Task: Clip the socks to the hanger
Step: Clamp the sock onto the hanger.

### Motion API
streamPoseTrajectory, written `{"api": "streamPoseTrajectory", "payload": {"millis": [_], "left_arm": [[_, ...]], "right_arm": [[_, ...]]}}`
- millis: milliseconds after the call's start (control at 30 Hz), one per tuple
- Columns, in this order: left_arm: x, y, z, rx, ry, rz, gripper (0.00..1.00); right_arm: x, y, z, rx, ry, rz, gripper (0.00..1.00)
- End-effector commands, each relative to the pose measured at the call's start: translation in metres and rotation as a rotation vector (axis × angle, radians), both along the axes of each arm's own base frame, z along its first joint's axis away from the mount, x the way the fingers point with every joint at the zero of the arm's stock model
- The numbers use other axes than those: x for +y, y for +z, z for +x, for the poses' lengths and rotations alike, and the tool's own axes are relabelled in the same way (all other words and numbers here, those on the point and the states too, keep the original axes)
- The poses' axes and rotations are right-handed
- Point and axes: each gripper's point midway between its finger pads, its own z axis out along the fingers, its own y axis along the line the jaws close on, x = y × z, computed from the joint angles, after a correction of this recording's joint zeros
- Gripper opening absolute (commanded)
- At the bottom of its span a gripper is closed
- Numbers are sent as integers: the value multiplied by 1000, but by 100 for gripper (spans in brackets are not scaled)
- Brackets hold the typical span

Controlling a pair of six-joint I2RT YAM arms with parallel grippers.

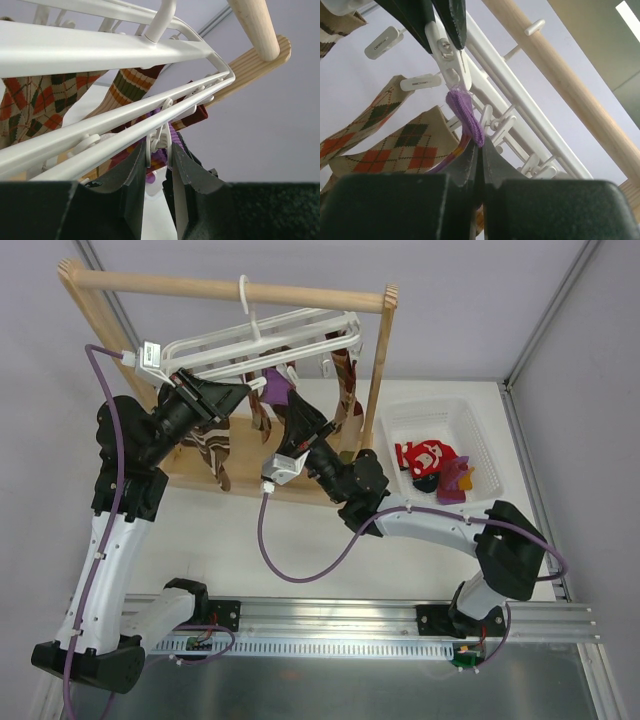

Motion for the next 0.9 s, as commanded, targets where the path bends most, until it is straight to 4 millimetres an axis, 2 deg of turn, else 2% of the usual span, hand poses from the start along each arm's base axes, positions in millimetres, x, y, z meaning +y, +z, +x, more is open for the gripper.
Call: {"api": "streamPoseTrajectory", "payload": {"millis": [0, 100, 433, 867], "left_arm": [[-7, 3, -14, 16, -55, 4, 12], [-9, 3, -13, 22, -69, 3, 12], [-9, -2, -8, 39, -61, 2, 12], [-11, -5, -7, 49, -73, 3, 12]], "right_arm": [[-12, 24, -3, -59, -24, 78, 1], [-9, 21, -3, -60, -21, 62, 1], [-15, 30, -4, -78, -25, 119, 1], [-8, 35, -9, -90, 4, 133, 1]]}}
